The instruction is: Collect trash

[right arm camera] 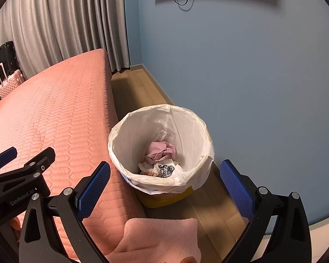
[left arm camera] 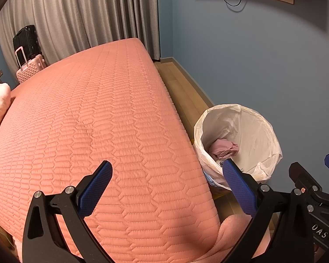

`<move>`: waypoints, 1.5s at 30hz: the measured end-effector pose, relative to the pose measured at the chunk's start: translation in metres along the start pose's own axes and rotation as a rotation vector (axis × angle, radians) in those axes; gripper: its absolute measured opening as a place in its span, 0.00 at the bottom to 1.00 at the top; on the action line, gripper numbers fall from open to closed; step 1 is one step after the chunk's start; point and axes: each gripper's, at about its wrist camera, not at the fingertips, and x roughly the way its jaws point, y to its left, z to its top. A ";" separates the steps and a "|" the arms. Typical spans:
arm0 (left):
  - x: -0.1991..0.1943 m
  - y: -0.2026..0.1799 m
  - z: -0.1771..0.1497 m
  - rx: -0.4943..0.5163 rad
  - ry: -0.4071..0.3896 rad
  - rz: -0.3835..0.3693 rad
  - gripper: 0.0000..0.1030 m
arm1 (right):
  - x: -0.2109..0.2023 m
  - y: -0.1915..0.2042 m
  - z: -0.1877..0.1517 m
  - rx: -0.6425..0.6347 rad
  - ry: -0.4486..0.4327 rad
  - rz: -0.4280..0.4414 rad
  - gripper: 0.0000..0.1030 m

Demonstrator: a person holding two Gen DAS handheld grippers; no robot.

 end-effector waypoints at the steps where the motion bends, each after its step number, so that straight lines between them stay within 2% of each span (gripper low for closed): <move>1: 0.000 0.000 0.000 0.001 0.000 -0.001 0.94 | 0.000 0.000 0.000 0.000 0.000 0.000 0.95; 45: -0.001 -0.002 -0.003 0.010 -0.005 -0.006 0.94 | 0.001 -0.004 -0.002 0.006 0.008 -0.004 0.95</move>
